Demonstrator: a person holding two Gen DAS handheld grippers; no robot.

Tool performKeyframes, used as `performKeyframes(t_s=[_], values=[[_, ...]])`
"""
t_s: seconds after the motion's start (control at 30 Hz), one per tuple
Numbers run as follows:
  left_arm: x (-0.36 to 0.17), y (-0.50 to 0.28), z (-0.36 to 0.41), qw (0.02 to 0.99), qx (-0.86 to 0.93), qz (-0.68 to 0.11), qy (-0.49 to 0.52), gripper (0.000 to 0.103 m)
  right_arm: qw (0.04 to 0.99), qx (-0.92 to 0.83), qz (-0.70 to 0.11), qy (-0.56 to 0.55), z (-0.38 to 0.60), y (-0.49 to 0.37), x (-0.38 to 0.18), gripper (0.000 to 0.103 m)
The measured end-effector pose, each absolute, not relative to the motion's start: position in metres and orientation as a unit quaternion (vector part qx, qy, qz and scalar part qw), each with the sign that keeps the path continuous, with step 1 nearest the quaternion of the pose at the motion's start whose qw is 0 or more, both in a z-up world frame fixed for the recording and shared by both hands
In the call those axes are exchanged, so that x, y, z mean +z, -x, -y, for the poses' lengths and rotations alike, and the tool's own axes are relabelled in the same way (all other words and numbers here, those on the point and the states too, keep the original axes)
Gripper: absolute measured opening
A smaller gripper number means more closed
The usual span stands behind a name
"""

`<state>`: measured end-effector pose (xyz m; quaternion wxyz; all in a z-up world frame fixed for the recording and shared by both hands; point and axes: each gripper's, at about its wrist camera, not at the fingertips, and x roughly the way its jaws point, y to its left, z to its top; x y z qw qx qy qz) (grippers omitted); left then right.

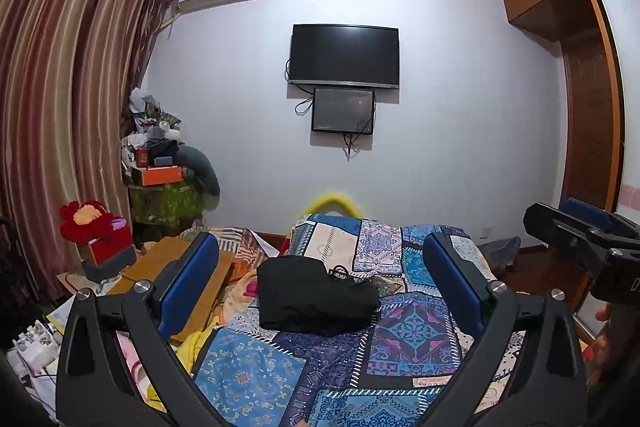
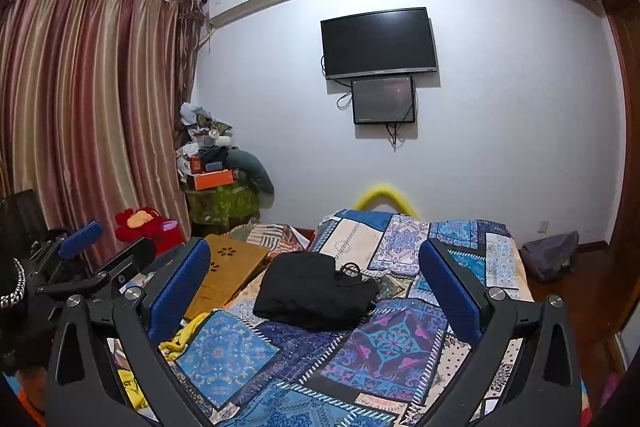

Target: Fold large clothes

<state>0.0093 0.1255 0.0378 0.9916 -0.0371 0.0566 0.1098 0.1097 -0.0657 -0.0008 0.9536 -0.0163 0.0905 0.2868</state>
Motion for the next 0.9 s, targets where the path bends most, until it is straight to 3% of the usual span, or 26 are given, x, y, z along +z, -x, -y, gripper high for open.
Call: performKeyframes(t_s=[0.9], values=[[0.0288,-0.0115,-0.1272,0.991,0.109,-0.066,0.041,0.102,0.951,0.288,-0.108,0.014,0.0617,-0.1193,-0.0068,0.103]])
